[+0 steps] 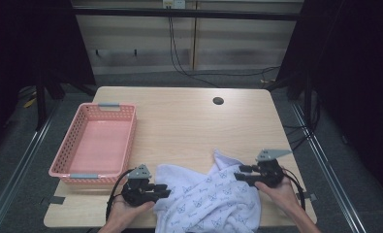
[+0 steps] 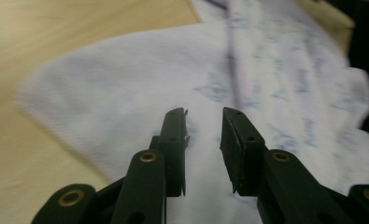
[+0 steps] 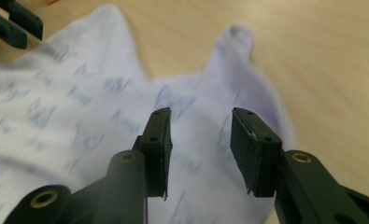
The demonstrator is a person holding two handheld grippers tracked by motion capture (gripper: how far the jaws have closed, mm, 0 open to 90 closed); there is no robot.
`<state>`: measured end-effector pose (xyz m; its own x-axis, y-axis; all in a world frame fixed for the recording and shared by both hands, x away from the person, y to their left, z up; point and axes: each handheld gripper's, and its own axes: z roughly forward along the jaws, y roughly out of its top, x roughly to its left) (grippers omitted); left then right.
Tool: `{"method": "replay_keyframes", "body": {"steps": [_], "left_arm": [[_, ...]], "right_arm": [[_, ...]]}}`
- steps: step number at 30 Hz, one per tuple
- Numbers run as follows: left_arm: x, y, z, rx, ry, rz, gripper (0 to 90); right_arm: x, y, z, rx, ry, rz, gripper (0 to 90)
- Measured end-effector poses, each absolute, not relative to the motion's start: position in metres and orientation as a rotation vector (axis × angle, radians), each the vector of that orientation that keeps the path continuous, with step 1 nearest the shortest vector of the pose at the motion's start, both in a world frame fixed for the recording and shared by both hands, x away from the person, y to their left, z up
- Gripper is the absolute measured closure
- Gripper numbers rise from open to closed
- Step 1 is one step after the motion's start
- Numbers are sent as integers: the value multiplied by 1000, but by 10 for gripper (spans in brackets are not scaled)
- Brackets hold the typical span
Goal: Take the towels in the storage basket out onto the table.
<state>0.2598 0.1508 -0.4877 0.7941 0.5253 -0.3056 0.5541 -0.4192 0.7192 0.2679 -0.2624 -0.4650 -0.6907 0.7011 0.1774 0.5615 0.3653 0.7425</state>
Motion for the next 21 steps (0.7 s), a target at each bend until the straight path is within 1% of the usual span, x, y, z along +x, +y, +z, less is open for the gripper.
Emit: {"method": "replay_keyframes", "body": {"steps": [2, 3, 6, 7, 8, 9, 10, 11, 13, 15, 18, 19, 20, 21], "left_arm": [[266, 153, -491, 2104, 832, -31, 664], [268, 153, -493, 2108, 840, -33, 662], [269, 150, -498, 2167, 827, -20, 658], [269, 150, -498, 2166, 820, -18, 660], [269, 150, -498, 2165, 822, -19, 659], [268, 150, -498, 2172, 820, -16, 661], [268, 150, -498, 2172, 819, -14, 667], [267, 150, -498, 2177, 816, -5, 667], [265, 149, -497, 2189, 808, 30, 670], [264, 149, -497, 2188, 807, 34, 669], [265, 147, -497, 2193, 799, 37, 665], [266, 146, -497, 2194, 802, 30, 662], [267, 146, -497, 2187, 807, 18, 662], [268, 146, -497, 2184, 807, 11, 661]], "right_arm": [[289, -253, -466, 1145, 2435, 1235, 522], [298, -247, -467, 1146, 2431, 1215, 500], [321, -231, -475, 1157, 2472, 1196, 494], [326, -226, -479, 1170, 2484, 1183, 520], [329, -222, -482, 1164, 2504, 1177, 675], [329, -220, -482, 1144, 2487, 1165, 790], [327, -222, -480, 1165, 2466, 1184, 870], [325, -226, -476, 1159, 2447, 1198, 900], [316, -243, -465, 1180, 2375, 1204, 900], [301, -268, -456, 1203, 2305, 1218, 900], [283, -306, -455, 1272, 2267, 1221, 895], [284, -311, -456, 1284, 2280, 1242, 786], [287, -310, -457, 1289, 2280, 1255, 715], [291, -305, -458, 1277, 2290, 1261, 666]]}}
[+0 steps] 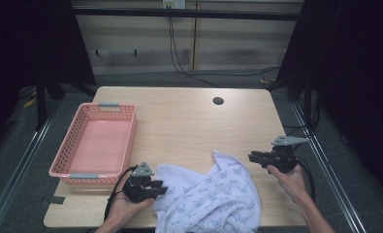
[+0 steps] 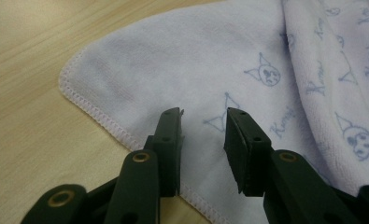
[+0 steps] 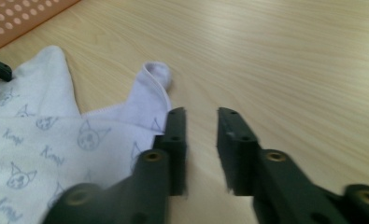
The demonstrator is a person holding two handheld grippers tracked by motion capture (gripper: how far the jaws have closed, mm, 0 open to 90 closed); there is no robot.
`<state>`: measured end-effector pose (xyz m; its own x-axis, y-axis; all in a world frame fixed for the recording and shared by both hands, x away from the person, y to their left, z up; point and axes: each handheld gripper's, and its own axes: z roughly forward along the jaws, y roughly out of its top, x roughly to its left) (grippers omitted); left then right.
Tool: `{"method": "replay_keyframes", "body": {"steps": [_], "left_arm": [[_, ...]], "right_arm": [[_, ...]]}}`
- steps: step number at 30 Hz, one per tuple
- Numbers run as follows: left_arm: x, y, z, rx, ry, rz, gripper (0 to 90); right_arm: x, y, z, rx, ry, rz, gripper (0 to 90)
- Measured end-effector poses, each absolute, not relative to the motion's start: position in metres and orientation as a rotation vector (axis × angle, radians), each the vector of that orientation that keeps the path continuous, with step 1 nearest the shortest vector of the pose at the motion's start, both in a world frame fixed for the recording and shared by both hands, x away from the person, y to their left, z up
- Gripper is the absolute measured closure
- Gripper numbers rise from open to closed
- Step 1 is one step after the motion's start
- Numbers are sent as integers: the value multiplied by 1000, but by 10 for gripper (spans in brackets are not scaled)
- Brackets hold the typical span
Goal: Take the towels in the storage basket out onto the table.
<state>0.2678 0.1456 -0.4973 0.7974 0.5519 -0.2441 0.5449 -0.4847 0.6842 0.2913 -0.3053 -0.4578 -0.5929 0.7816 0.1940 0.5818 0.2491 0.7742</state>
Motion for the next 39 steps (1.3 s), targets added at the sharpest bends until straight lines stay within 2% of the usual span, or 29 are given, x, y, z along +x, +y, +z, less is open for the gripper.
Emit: {"method": "replay_keyframes", "body": {"steps": [2, 6, 9, 10, 11, 13, 14, 18, 23, 26, 28, 30, 32, 36, 39], "left_arm": [[268, 145, -498, 2181, 808, 12, 662], [270, 146, -498, 2174, 811, 1, 645], [269, 146, -498, 2171, 807, 9, 633], [269, 146, -498, 2176, 804, 13, 631], [268, 146, -498, 2178, 798, 17, 625], [268, 146, -498, 2181, 798, 24, 622], [268, 146, -498, 2181, 801, 23, 622], [268, 147, -498, 2181, 813, 28, 623], [268, 145, -497, 2189, 811, 44, 625], [270, 143, -496, 2202, 795, 37, 630], [274, 141, -496, 2209, 788, 21, 665], [277, 139, -497, 2194, 798, -12, 660], [278, 138, -495, 2178, 815, -6, 640], [291, 139, -484, 2098, 849, 33, 611], [301, 137, -488, 2110, 892, 52, 554]], "right_arm": [[307, -290, -460, 1255, 2306, 1279, 571], [337, -254, -471, 1222, 2410, 1311, 520], [346, -229, -480, 1194, 2488, 1296, 508], [347, -223, -483, 1184, 2513, 1264, 519], [348, -218, -487, 1181, 2533, 1210, 588], [346, -214, -492, 1197, 2531, 1158, 809], [344, -216, -492, 1208, 2514, 1170, 881], [331, -243, -474, 1233, 2386, 1226, 888], [298, -301, -458, 1285, 2223, 1242, 889], [285, -331, -467, 1363, 2196, 1204, 888], [278, -339, -475, 1381, 2224, 1153, 888], [271, -345, -484, 1398, 2247, 1128, 887], [268, -349, -491, 1421, 2277, 1123, 856], [270, -347, -494, 1415, 2280, 1121, 635], [279, -340, -490, 1405, 2266, 1113, 546]]}}
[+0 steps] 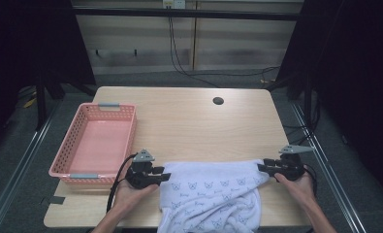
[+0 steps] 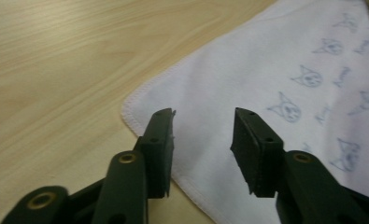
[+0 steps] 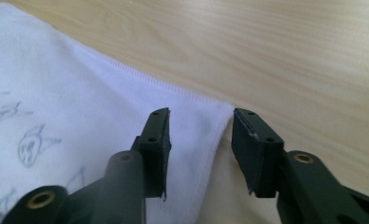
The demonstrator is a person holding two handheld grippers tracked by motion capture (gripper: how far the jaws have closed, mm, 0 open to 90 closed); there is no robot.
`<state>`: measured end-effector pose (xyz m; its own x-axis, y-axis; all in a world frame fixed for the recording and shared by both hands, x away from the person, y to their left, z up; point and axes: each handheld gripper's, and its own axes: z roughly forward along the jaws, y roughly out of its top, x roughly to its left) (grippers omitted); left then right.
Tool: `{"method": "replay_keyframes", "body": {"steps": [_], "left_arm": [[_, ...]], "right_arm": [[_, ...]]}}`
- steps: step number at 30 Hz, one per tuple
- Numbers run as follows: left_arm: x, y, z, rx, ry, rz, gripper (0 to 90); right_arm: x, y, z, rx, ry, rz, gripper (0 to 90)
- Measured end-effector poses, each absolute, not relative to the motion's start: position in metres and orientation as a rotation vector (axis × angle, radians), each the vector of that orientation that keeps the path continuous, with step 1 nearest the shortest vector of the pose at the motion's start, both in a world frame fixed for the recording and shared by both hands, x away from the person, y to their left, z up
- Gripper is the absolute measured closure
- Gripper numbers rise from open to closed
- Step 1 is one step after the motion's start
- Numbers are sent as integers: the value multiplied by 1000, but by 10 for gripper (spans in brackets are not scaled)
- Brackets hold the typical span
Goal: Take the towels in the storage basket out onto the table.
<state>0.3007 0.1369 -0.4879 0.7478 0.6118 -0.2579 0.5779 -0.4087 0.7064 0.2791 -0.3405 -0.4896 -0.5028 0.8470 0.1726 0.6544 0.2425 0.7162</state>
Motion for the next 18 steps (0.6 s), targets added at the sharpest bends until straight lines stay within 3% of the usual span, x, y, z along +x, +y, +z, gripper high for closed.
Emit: {"method": "replay_keyframes", "body": {"steps": [4, 7, 8, 9, 12, 14, 18], "left_arm": [[304, 131, -495, 2169, 912, 115, 476], [301, 128, -498, 2187, 884, 121, 429], [300, 127, -497, 2199, 878, 132, 441], [298, 125, -497, 2207, 869, 150, 507], [294, 121, -497, 2237, 803, 145, 845], [294, 120, -495, 2220, 809, 136, 875], [304, 136, -473, 2062, 840, 119, 879]], "right_arm": [[291, -335, -496, 1421, 2266, 1058, 497], [291, -329, -500, 1423, 2282, 1017, 497], [290, -328, -500, 1405, 2292, 1018, 532], [289, -327, -500, 1392, 2299, 1023, 583], [284, -325, -500, 1374, 2331, 1049, 815], [281, -325, -497, 1371, 2330, 1085, 870], [279, -335, -473, 1361, 2217, 1222, 878]]}}
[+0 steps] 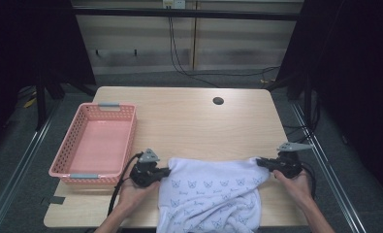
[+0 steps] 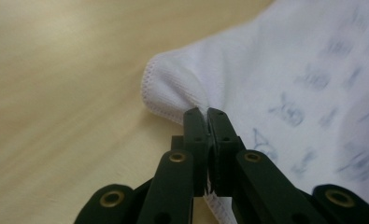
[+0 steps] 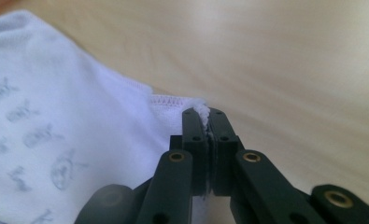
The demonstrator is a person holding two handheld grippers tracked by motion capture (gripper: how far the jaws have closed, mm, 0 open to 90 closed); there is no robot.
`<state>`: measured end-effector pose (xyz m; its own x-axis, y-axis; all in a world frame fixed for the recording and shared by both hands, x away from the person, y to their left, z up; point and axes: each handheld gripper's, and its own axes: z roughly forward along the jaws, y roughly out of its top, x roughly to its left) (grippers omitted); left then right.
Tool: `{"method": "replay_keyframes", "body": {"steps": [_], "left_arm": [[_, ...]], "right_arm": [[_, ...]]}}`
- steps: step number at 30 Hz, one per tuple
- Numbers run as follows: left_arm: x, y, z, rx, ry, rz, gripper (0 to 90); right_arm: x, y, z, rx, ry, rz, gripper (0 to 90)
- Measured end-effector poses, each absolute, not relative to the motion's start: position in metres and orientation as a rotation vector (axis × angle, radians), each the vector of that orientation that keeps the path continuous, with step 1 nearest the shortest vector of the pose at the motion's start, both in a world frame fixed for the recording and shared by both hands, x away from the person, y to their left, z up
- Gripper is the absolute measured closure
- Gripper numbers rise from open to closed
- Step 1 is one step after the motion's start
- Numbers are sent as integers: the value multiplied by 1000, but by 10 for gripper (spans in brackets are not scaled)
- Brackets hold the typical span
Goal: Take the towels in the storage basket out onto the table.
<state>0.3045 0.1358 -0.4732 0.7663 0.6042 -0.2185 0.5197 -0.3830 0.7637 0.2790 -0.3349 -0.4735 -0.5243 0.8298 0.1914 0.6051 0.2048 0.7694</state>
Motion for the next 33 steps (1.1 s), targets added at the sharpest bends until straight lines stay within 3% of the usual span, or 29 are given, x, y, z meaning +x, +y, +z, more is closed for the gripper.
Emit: {"method": "replay_keyframes", "body": {"steps": [13, 25, 27, 28, 29, 31, 33], "left_arm": [[352, 159, -369, 1859, 826, 356, 879], [429, 153, -358, 1821, 904, 404, 872], [438, 150, -368, 1829, 974, 405, 810], [442, 148, -373, 1825, 1010, 395, 694], [444, 148, -376, 1832, 1014, 398, 652], [445, 147, -379, 1853, 1005, 372, 641], [441, 147, -379, 1848, 998, 362, 611]], "right_arm": [[325, -334, -372, 1210, 1925, 1467, 878], [406, -325, -333, 1229, 1868, 1382, 874], [421, -321, -337, 1267, 1907, 1316, 808], [426, -319, -342, 1294, 1905, 1264, 721], [430, -317, -348, 1329, 1916, 1255, 674], [430, -317, -360, 1345, 1905, 1252, 599], [428, -319, -372, 1356, 1920, 1289, 598]]}}
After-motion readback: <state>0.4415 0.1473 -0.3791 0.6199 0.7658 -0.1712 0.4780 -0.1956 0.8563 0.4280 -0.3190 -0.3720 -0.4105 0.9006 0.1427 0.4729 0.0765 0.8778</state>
